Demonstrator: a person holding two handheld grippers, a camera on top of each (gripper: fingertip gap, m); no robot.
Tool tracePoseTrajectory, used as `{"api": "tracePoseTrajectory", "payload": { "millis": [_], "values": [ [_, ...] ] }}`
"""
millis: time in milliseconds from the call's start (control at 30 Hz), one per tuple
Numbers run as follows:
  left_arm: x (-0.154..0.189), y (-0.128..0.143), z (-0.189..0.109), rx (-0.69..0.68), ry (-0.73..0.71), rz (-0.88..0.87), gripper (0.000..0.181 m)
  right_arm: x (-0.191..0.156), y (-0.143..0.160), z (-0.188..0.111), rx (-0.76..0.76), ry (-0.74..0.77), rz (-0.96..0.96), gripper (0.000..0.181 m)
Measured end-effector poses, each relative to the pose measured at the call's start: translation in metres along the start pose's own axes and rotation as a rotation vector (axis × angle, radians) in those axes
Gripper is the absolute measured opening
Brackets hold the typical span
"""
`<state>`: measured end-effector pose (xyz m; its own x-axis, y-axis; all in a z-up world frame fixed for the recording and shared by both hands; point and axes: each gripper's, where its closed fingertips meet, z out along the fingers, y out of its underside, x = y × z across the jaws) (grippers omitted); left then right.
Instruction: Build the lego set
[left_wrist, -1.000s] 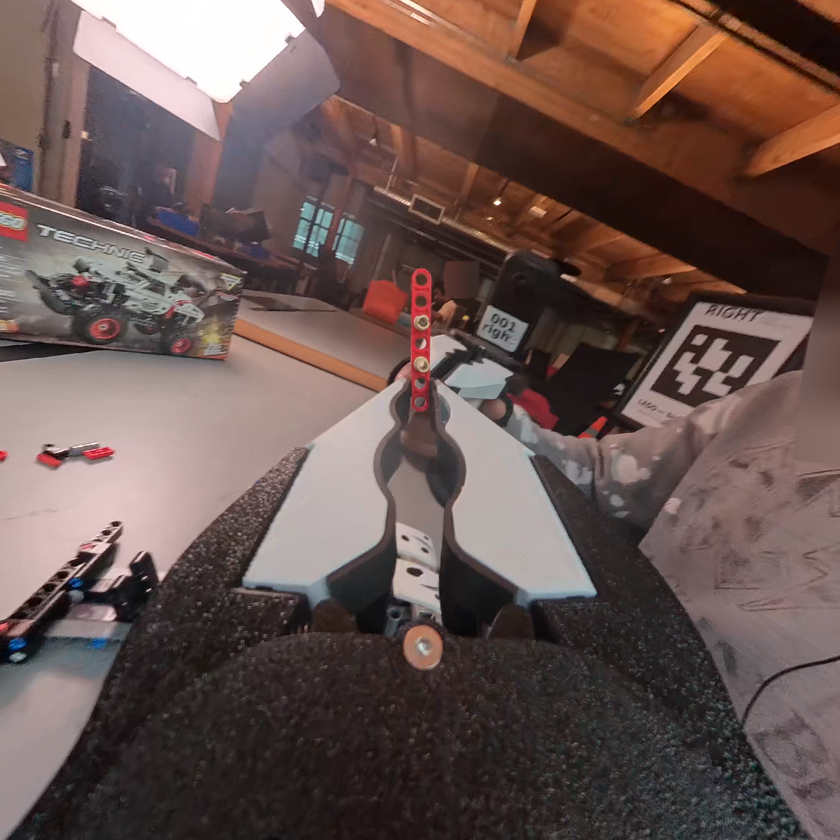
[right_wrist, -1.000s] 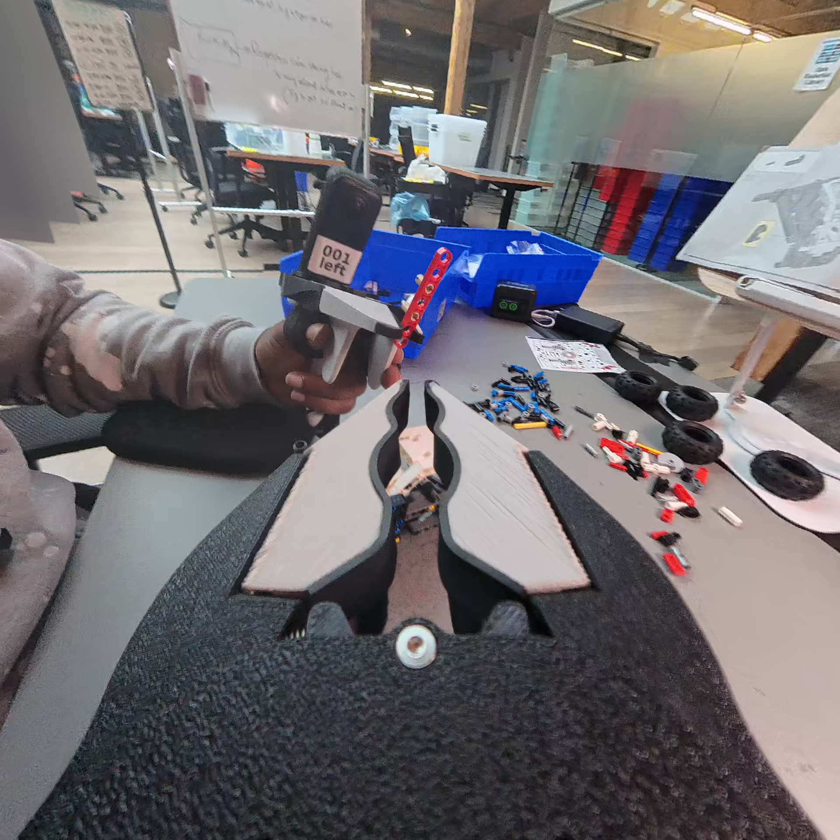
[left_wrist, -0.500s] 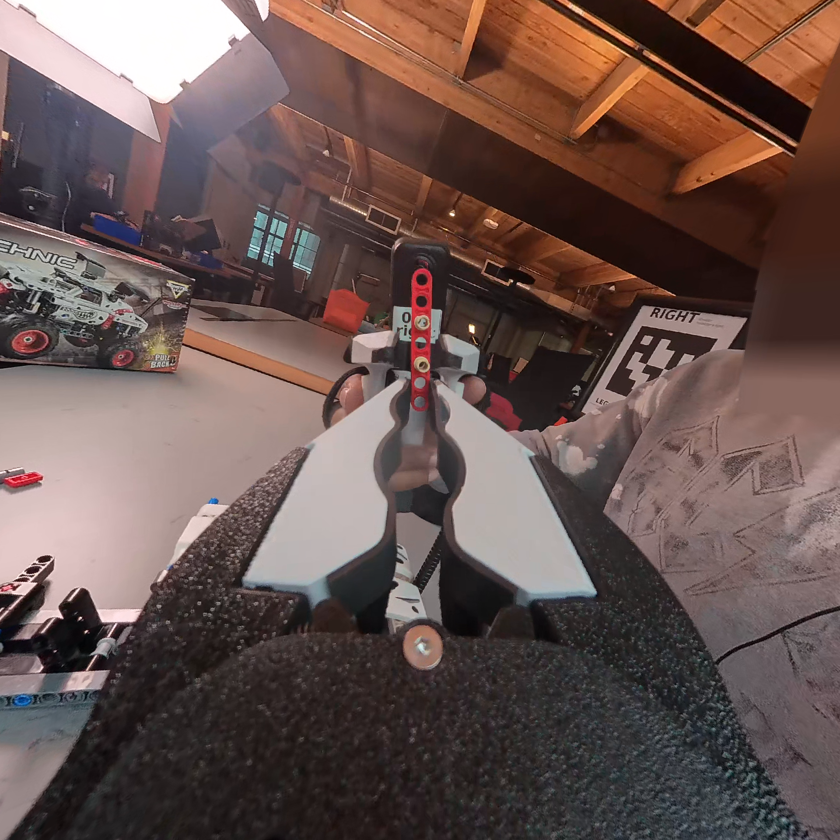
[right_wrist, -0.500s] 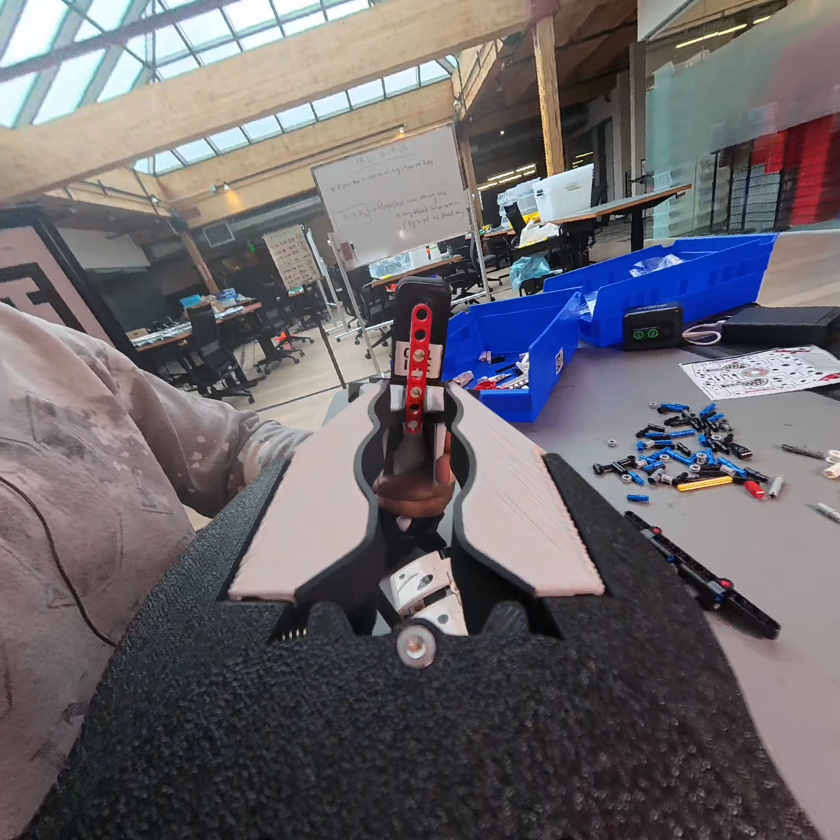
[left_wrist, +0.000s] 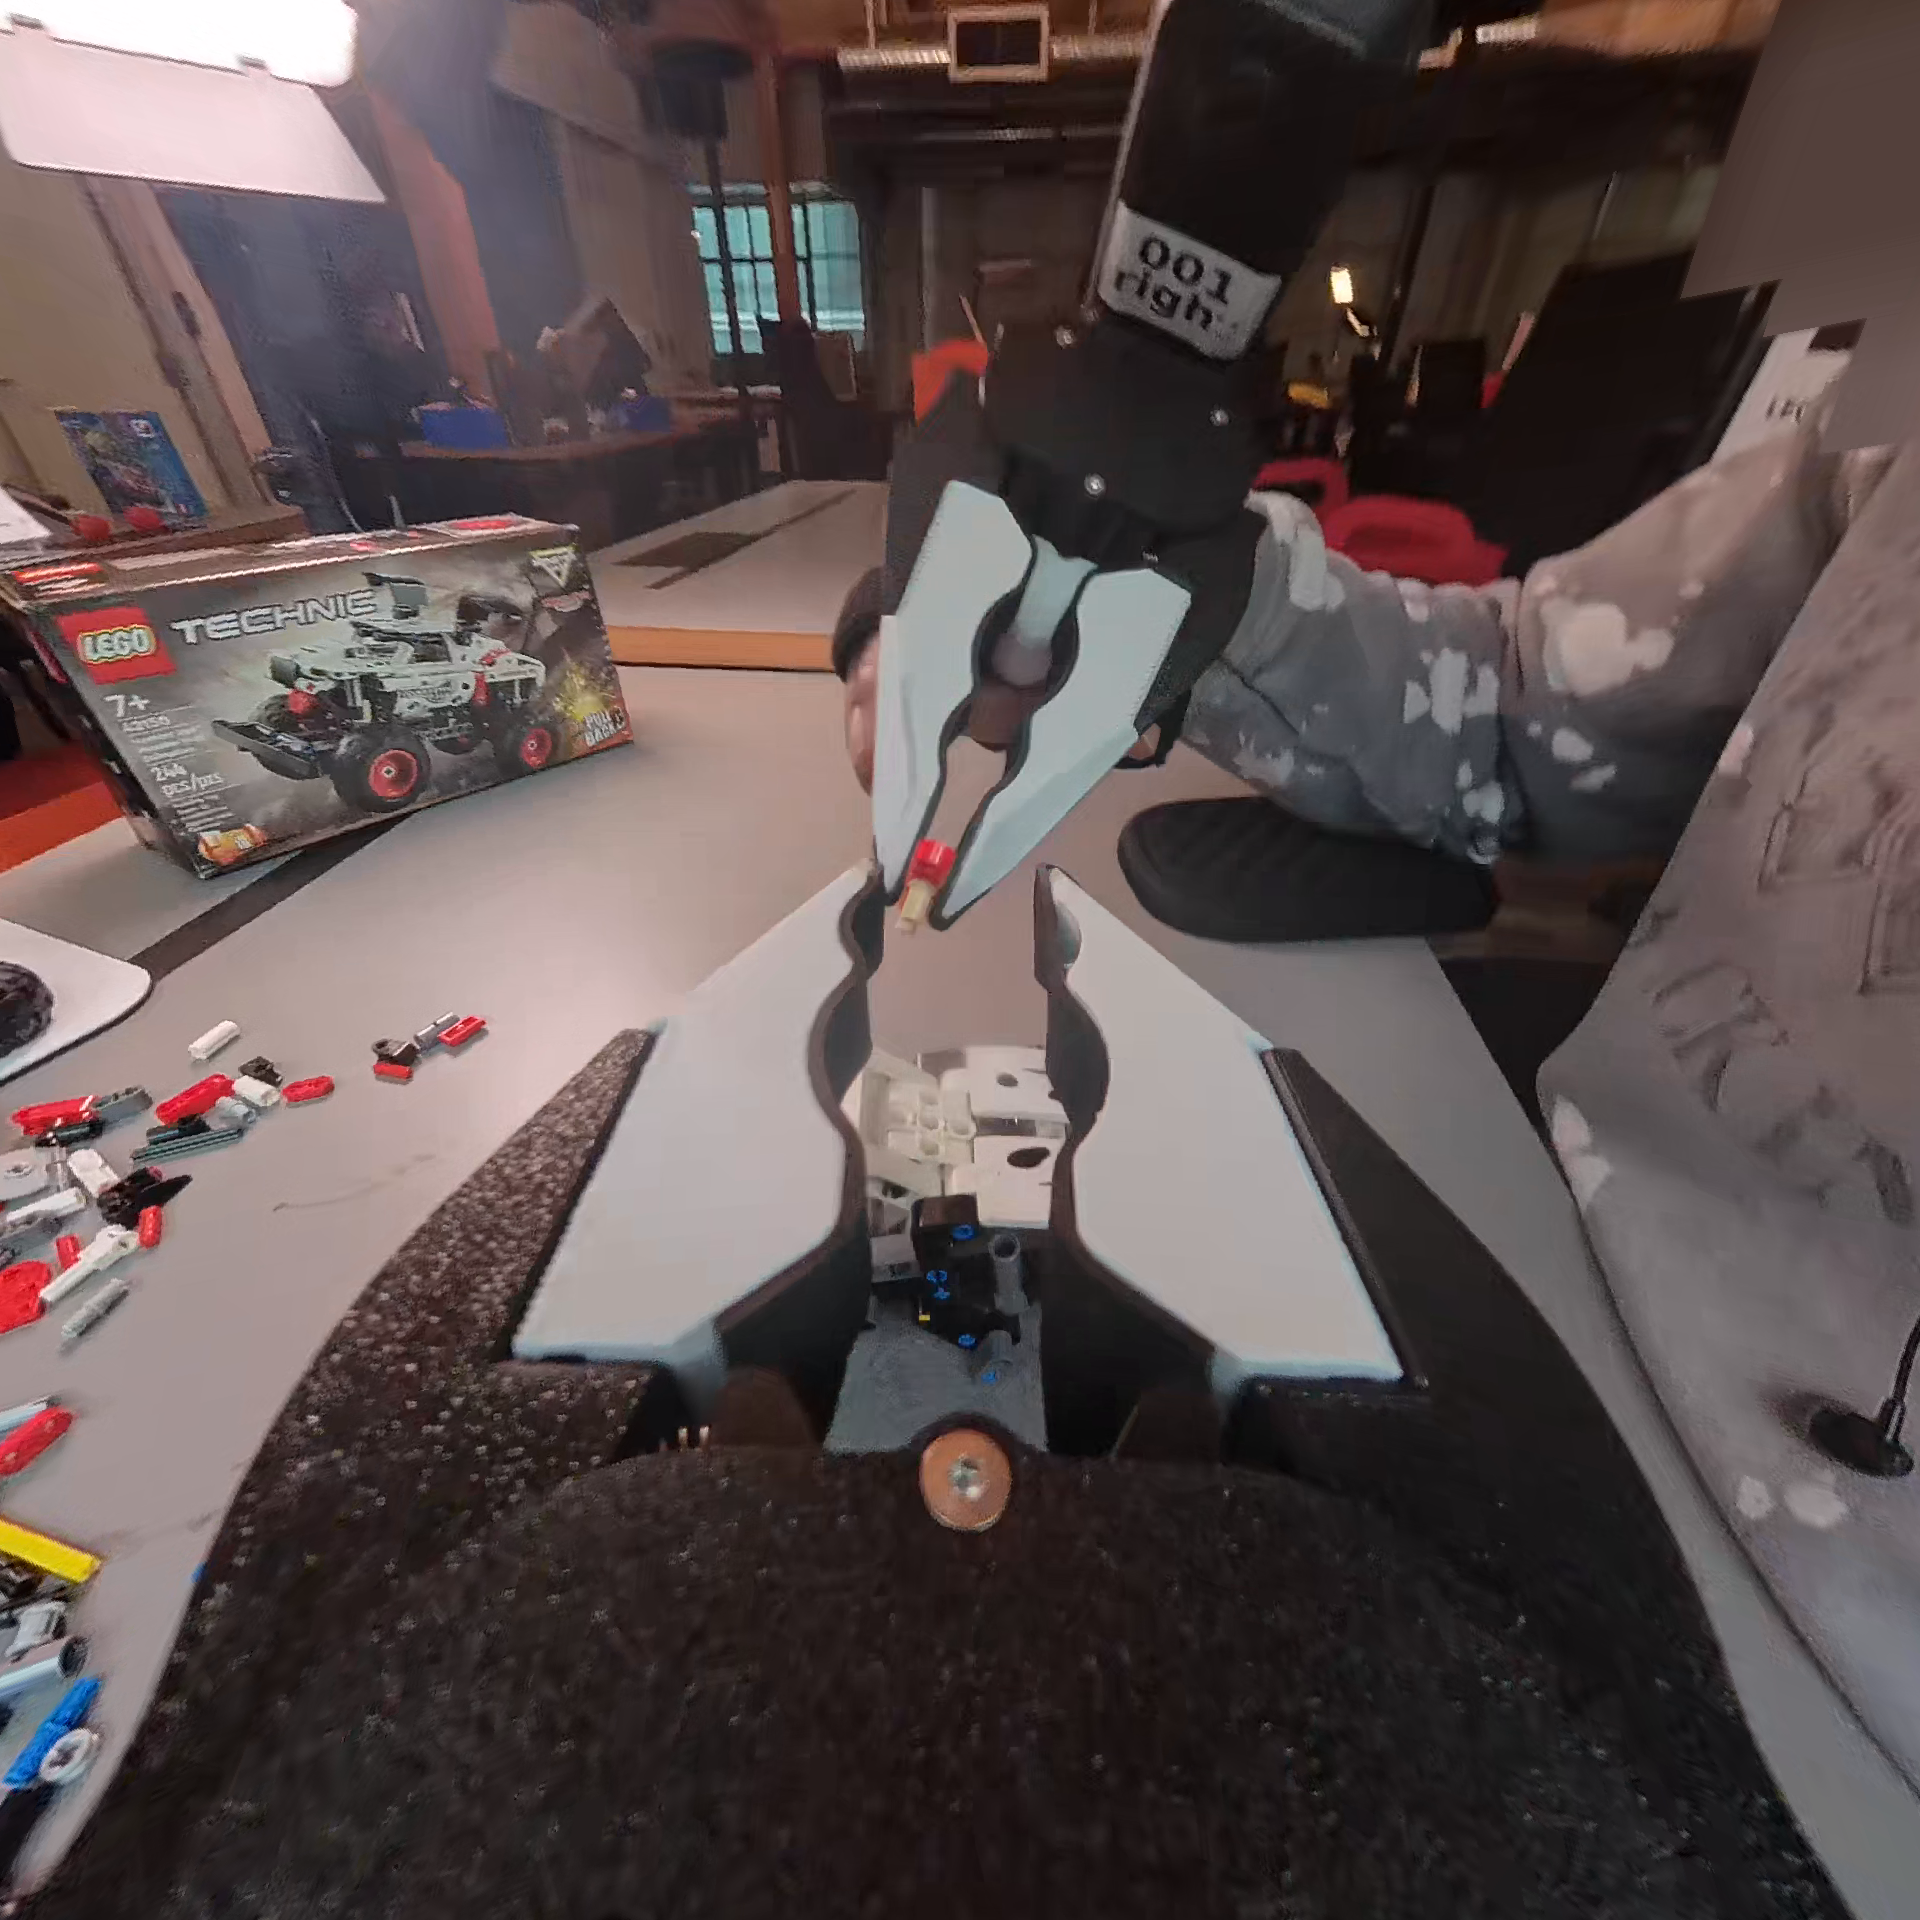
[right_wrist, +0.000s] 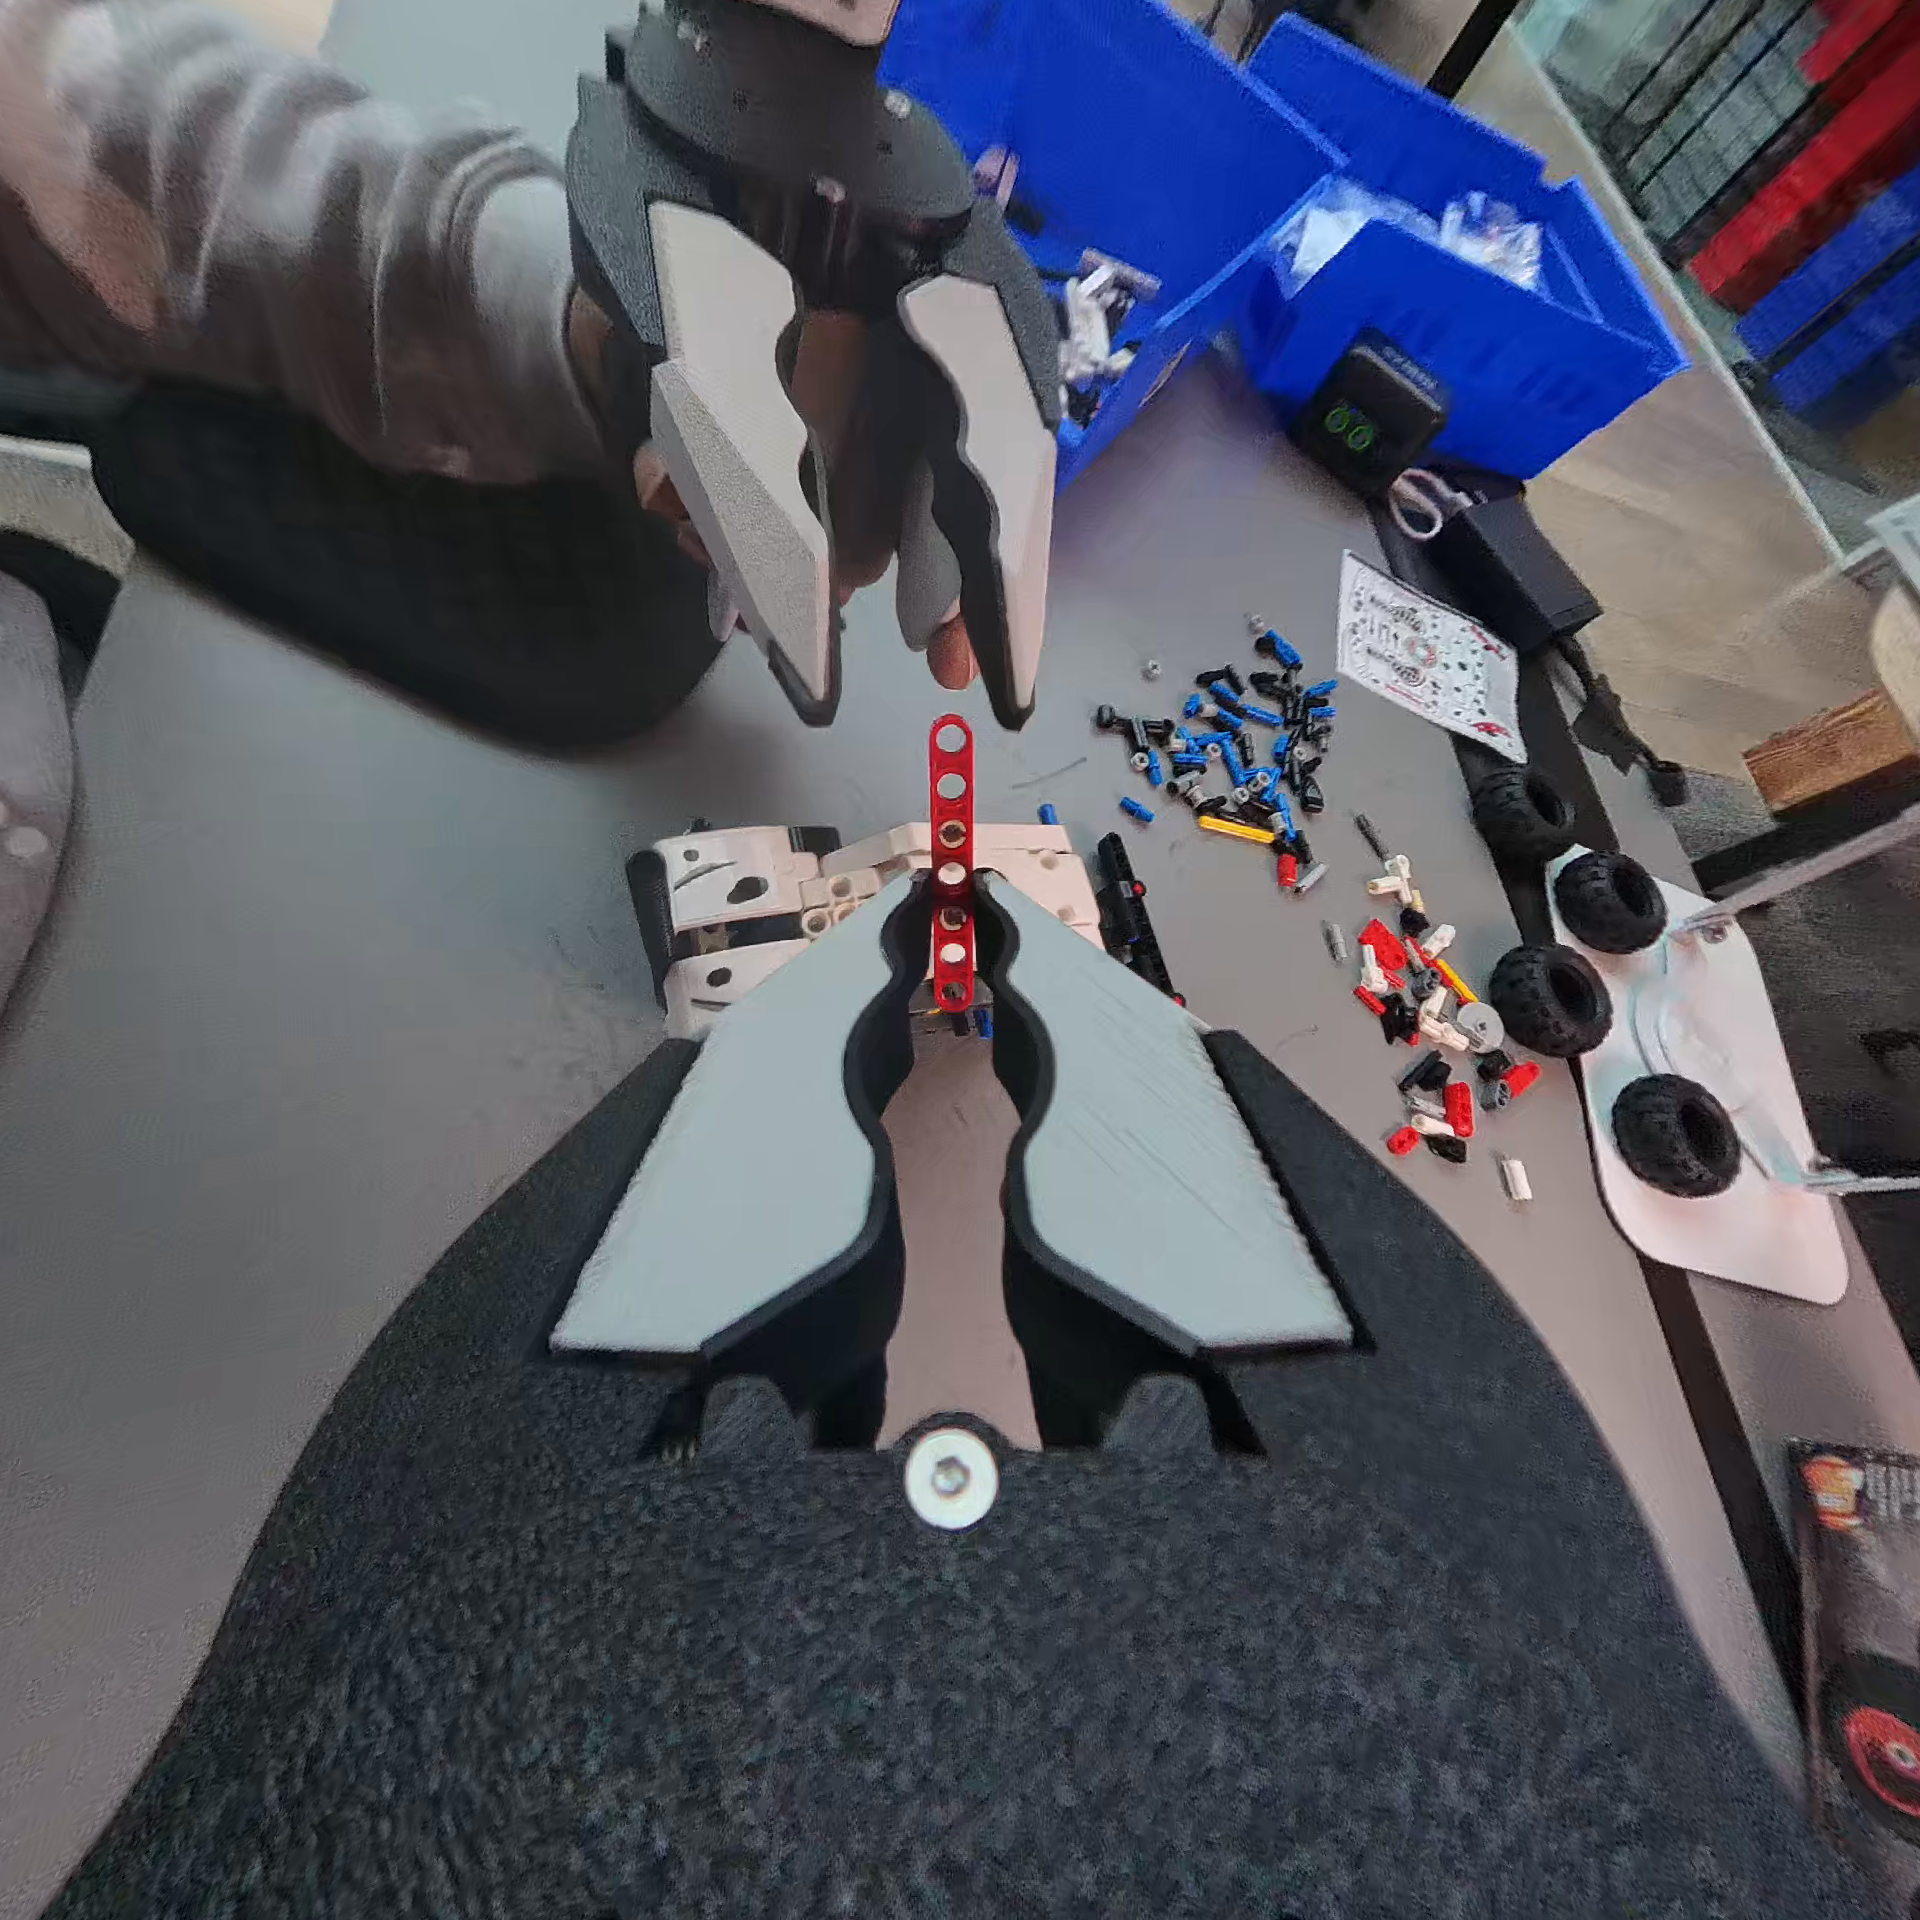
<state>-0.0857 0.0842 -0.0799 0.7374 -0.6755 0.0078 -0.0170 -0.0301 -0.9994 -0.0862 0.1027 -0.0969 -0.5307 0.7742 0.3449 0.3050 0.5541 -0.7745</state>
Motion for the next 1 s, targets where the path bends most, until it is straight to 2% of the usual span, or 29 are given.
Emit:
{"api": "tracePoseTrajectory", "payload": {
  "millis": [100,200,400,500,567,633,700,867,1000],
  "values": [
    [0.01,0.015,0.005,-0.091,0.014,0.089,0.021,-0.012,0.008,0.016,-0.097,-0.036,-0.116,0.007],
    [0.01,0.02,0.004,-0.121,-0.004,0.142,0.007,-0.021,0.01,0.021,-0.114,-0.084,-0.149,0.007],
    [0.006,0.018,0.0,-0.102,-0.026,0.162,0.009,-0.018,0.004,0.015,-0.02,-0.084,-0.105,0.007],
    [0.007,0.023,0.003,-0.116,-0.018,0.162,0.023,-0.019,0.012,0.016,-0.036,-0.088,-0.099,0.007],
    [0.01,0.029,0.005,-0.148,0.0,0.175,0.019,-0.021,0.015,0.018,-0.044,-0.101,-0.103,0.007],
    [0.011,0.033,0.007,-0.175,-0.005,0.194,0.008,-0.024,0.015,0.02,-0.047,-0.118,-0.107,0.007],
    [0.01,0.034,0.007,-0.183,-0.012,0.212,0.008,-0.025,0.016,0.02,-0.05,-0.121,-0.119,0.007],
    [0.008,0.022,0.004,-0.117,-0.022,0.201,0.007,-0.021,0.004,0.013,0.044,-0.114,-0.09,0.007],
    [0.003,0.001,-0.004,0.014,-0.041,0.15,0.007,-0.01,-0.017,0.006,0.224,-0.087,-0.02,0.008]
  ]
}}
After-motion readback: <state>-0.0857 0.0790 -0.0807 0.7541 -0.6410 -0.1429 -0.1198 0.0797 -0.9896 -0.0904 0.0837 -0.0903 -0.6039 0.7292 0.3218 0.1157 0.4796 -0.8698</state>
